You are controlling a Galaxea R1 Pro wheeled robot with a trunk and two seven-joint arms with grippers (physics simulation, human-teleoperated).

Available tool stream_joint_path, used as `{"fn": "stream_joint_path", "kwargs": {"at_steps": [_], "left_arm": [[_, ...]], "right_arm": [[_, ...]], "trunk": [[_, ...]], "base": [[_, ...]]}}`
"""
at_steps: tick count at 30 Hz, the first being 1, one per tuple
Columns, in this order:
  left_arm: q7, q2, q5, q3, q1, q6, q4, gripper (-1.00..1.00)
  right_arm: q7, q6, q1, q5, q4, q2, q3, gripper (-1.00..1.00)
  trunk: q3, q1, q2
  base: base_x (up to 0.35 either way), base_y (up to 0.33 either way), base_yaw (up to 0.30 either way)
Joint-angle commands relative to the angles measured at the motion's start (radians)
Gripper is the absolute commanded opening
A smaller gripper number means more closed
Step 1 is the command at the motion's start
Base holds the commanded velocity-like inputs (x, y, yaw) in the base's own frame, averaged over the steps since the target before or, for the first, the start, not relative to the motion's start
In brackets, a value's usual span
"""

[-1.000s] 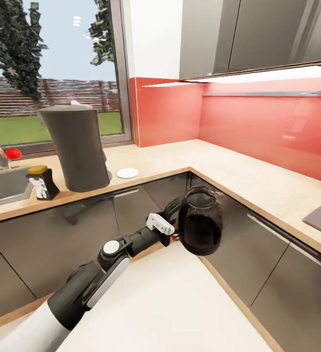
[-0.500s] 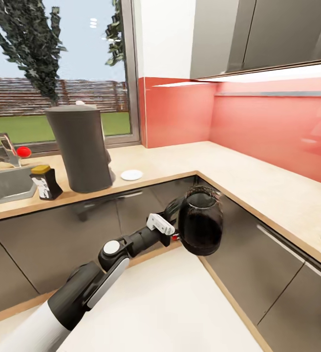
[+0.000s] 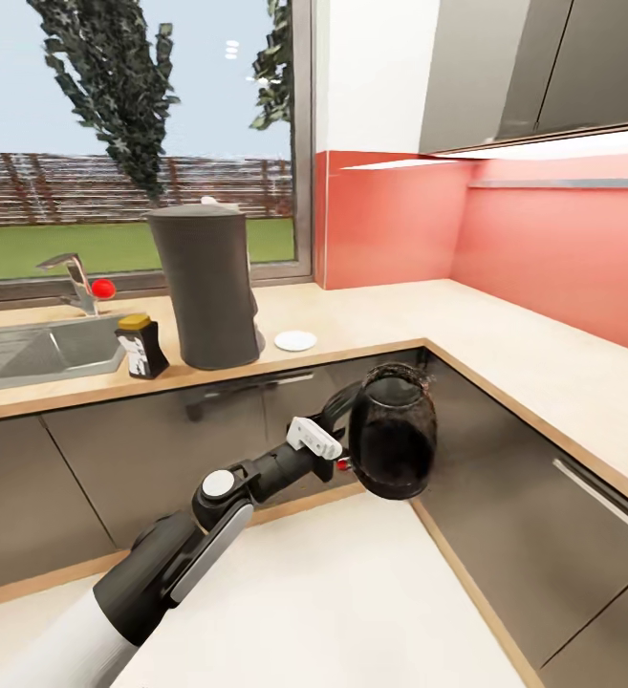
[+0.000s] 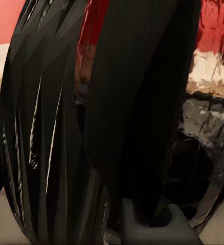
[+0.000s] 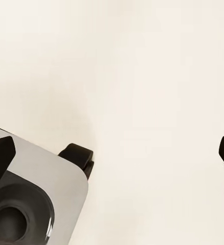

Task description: Set up a coffee station on the kitchen countertop: keep the coffee maker on the countertop, move the bottle of coffee from the kitchen shelf to the counter next to the coffee maker, place a paper coffee filter on top of the coffee maker, put the saucer next to the coffee maker with the coffee cup on the saucer, and place the electric kettle next to the coffee maker.

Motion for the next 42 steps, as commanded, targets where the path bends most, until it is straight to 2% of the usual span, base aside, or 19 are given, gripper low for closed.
{"fn": "stream_joint_path", "kwargs": {"at_steps": [1, 3, 8, 12, 20, 24, 25, 36, 39, 42], "left_arm": [[0.000, 0.001, 0.012, 0.000, -0.001, 0.007, -0.001, -1.00], [-0.008, -0.011, 0.013, -0.013, 0.011, 0.007, 0.012, -1.00], [-0.017, -0.012, 0.013, -0.047, 0.041, 0.006, 0.017, -1.00], [-0.017, -0.012, 0.013, -0.047, 0.064, 0.006, 0.017, -1.00], [-0.017, -0.012, 0.013, -0.047, 0.064, 0.006, 0.017, -1.00], [-0.015, -0.022, 0.013, -0.073, 0.088, -0.004, 0.023, -1.00], [-0.014, -0.024, 0.014, -0.113, 0.193, -0.005, 0.017, -1.00], [0.012, -0.028, 0.016, -0.108, 0.195, 0.005, -0.052, -1.00], [0.018, -0.038, 0.016, -0.098, 0.195, 0.007, -0.057, -1.00], [0.021, -0.062, 0.017, -0.071, 0.195, 0.036, -0.060, -1.00]], "right_arm": [[0.001, -0.008, -0.002, 0.002, 0.004, 0.000, 0.002, 1.00], [0.003, -0.007, 0.005, 0.003, 0.004, -0.001, 0.004, 1.00], [0.003, -0.007, 0.005, 0.003, 0.004, -0.002, 0.004, 1.00], [0.003, -0.007, 0.005, 0.003, 0.004, -0.002, 0.004, 1.00], [0.003, -0.007, 0.005, 0.003, 0.004, -0.002, 0.004, 1.00], [0.003, -0.004, 0.003, 0.003, 0.004, 0.000, 0.003, 1.00], [0.003, -0.003, 0.003, 0.003, 0.004, 0.000, 0.004, 1.00], [0.003, -0.004, 0.003, 0.003, 0.004, 0.000, 0.004, 1.00], [0.003, -0.004, 0.003, 0.003, 0.004, 0.000, 0.004, 1.00], [0.003, -0.004, 0.003, 0.003, 0.004, 0.000, 0.004, 1.00]], "trunk": [[-0.001, 0.000, -0.001], [-0.001, 0.000, -0.001], [-0.001, 0.000, -0.001], [-0.001, 0.000, -0.001], [-0.001, 0.000, -0.001], [-0.001, 0.000, -0.001], [-0.001, 0.000, -0.001], [-0.001, 0.000, -0.001], [-0.001, 0.000, -0.001], [-0.001, 0.000, -0.001]], "base": [[0.000, 0.000, 0.073], [0.000, 0.000, 0.000], [0.000, 0.000, 0.000], [0.000, 0.000, 0.000], [0.000, 0.000, 0.000], [0.000, 0.000, 0.000], [0.000, 0.000, 0.000], [0.000, 0.000, 0.000], [0.000, 0.000, 0.000], [0.000, 0.000, 0.000]]}}
